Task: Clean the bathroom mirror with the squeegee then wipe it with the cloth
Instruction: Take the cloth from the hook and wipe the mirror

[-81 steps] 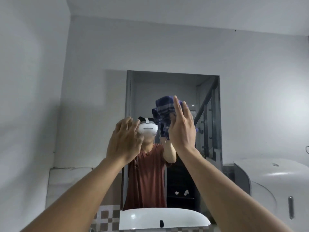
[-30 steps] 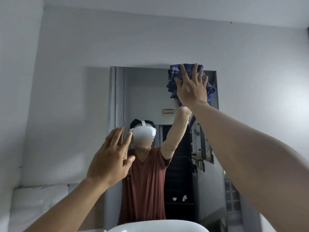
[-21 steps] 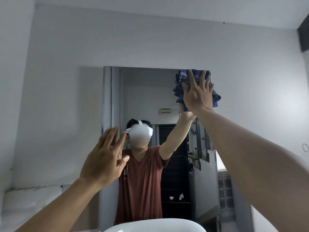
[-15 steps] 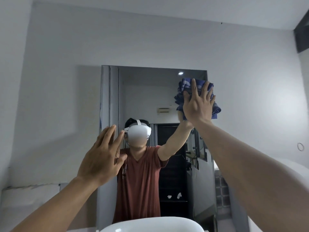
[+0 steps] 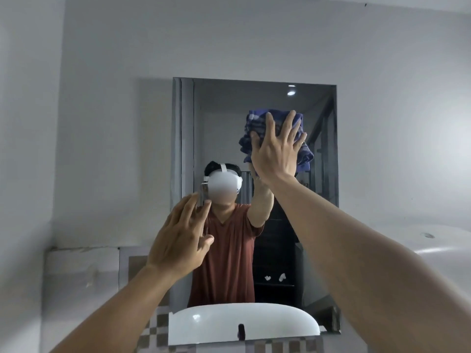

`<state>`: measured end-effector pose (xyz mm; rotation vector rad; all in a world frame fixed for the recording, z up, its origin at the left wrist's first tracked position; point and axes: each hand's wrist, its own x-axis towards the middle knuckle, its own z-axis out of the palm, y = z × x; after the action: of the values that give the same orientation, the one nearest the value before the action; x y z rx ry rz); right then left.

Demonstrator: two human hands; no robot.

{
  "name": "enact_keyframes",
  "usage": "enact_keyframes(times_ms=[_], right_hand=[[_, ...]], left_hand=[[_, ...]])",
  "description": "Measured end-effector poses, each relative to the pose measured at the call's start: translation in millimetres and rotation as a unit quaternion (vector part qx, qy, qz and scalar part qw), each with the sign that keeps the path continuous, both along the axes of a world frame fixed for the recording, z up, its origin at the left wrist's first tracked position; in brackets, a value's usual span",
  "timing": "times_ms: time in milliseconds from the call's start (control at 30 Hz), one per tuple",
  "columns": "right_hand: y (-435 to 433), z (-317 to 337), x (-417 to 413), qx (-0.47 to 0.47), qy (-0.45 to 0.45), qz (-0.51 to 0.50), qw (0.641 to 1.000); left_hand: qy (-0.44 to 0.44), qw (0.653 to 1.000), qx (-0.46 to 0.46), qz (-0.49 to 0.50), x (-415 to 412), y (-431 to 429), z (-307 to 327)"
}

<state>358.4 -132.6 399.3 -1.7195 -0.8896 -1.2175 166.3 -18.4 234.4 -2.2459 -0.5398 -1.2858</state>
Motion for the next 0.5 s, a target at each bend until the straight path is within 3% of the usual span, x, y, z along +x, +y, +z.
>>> enact_keyframes(times_ms=[333, 500], right_hand=[[51.5, 12.1, -65.1, -0.056, -0.079, 0.031, 0.995], [68.9, 8.2, -88.7, -0.120, -0.163, 0.031, 0.979]], left_hand=[[0.007, 1.000, 0.030, -0.004, -14.1, 4.7, -14.2], [0.016, 1.000, 0.019, -0.001, -14.6, 11.1, -21.0]])
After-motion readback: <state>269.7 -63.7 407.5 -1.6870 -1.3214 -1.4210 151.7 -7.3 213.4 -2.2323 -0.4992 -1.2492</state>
